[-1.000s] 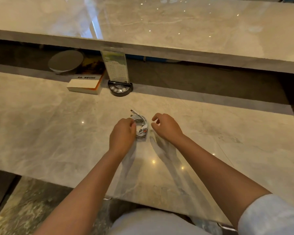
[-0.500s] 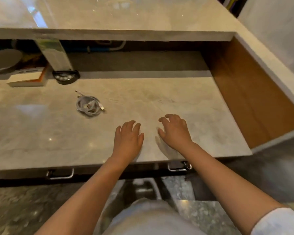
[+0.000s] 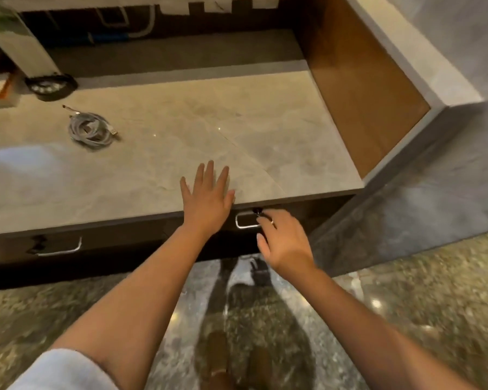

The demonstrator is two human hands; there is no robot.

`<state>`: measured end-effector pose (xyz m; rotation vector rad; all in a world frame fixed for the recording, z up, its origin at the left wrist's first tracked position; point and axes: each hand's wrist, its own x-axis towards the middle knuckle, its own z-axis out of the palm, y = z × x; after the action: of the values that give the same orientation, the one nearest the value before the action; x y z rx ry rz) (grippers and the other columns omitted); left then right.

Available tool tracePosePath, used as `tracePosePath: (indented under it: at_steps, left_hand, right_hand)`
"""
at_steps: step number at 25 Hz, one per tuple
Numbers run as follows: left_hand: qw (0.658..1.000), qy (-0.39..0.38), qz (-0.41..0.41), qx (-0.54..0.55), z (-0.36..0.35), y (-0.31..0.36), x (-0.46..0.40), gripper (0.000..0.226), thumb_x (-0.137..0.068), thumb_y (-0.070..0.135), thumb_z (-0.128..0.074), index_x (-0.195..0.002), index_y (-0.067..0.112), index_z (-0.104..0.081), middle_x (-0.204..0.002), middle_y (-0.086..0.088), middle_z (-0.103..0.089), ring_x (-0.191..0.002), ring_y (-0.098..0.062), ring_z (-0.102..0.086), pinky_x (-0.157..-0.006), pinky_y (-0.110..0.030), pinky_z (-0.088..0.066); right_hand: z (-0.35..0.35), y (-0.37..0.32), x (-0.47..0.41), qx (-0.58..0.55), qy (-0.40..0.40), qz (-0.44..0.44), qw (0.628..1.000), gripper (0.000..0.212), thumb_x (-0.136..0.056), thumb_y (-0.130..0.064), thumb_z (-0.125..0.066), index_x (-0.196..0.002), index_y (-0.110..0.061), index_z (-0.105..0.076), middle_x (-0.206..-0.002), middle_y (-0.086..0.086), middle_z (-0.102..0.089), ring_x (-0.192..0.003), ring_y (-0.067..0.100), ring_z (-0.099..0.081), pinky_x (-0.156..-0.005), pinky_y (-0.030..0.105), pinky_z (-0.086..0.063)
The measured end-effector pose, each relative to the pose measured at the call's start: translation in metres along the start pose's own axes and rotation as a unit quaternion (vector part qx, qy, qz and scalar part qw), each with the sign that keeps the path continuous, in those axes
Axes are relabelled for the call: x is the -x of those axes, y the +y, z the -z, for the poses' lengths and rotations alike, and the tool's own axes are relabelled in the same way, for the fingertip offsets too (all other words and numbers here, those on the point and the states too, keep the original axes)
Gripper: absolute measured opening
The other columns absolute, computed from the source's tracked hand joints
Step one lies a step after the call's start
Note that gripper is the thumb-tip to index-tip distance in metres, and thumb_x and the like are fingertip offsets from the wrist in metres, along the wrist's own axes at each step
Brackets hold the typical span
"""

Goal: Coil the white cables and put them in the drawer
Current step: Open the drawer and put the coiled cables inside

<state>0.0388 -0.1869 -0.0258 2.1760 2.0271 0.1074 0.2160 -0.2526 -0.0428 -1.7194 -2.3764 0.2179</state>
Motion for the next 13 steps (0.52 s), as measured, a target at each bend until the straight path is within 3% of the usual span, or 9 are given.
tracePosePath:
  at_steps: [3, 7, 13]
  left_hand:
    - [0.999, -0.042, 0.023, 0.000, -0.025, -0.010, -0.008, 0.056, -0.097, 0.048, -0.016, -0.149, 0.031, -0.004, -0.160, -0.004, 0.004, -0.146, -0.023, 0.007, -0.111, -0.059, 0.002]
    - [1.000, -0.022, 0.006, 0.006, -0.037, -0.020, -0.009, 0.055, -0.097, 0.048, -0.015, -0.149, 0.032, -0.005, -0.160, -0.003, 0.003, -0.146, -0.022, 0.007, -0.112, -0.058, 0.002]
    - [1.000, 0.000, 0.002, 0.002, -0.039, -0.020, -0.007, 0.054, -0.097, 0.047, -0.015, -0.149, 0.032, -0.006, -0.160, -0.004, 0.001, -0.146, -0.022, 0.006, -0.112, -0.058, 0.002]
  right_hand:
    - [-0.052, 0.001, 0.007, 0.019, -0.037, 0.002, 0.999, 0.045, -0.084, -0.032, -0.047, -0.116, -0.005, -0.063, -0.117, 0.015, -0.065, -0.114, 0.034, -0.058, -0.088, 0.046, -0.052]
    - [-0.085, -0.005, 0.001, 0.065, -0.032, -0.032, 0.997, 0.054, -0.078, -0.033, -0.065, -0.125, -0.009, -0.058, -0.125, 0.014, -0.061, -0.120, 0.038, -0.052, -0.096, 0.052, -0.046]
    - [-0.111, 0.001, 0.005, 0.062, -0.051, -0.039, 0.996, 0.064, -0.075, -0.026, -0.072, -0.134, -0.016, -0.049, -0.134, 0.012, -0.054, -0.126, 0.036, -0.049, -0.098, 0.056, -0.041]
